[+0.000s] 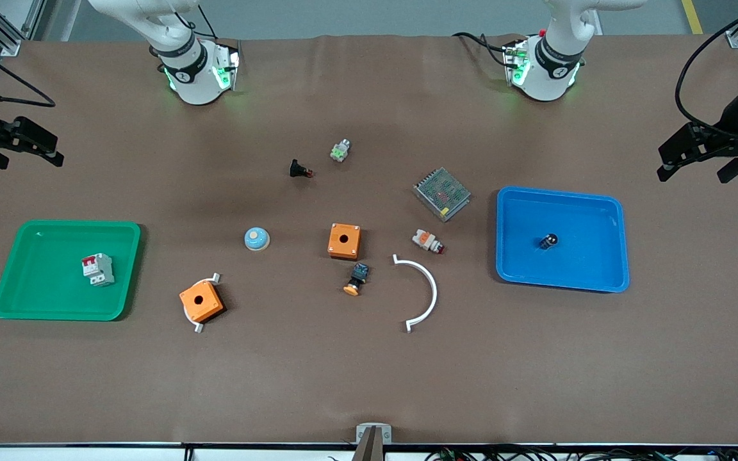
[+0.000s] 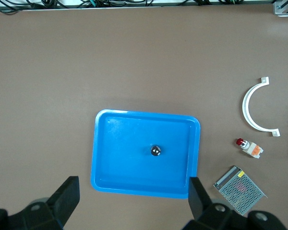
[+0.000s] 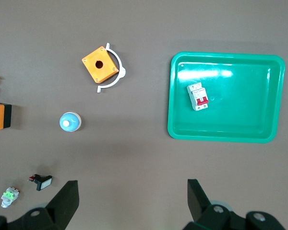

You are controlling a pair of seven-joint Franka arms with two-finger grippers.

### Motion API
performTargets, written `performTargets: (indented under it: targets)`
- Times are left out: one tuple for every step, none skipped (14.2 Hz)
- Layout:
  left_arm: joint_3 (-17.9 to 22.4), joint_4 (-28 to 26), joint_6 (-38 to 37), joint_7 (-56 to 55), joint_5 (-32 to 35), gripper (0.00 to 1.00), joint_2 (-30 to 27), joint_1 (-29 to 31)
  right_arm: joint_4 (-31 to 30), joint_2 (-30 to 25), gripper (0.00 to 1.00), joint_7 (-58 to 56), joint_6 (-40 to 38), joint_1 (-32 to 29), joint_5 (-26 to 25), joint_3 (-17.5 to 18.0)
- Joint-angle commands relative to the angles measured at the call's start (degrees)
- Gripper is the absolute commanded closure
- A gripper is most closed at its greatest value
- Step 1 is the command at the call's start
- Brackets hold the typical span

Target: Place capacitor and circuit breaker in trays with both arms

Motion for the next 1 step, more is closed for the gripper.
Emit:
performTargets:
  targets:
    - [-0.25,2.27,-2.20,0.37,0.89,0.00,0.68,0.05,-0.66,-0.91,0.00,-0.07,-0.34,-0.63,0.14,0.25]
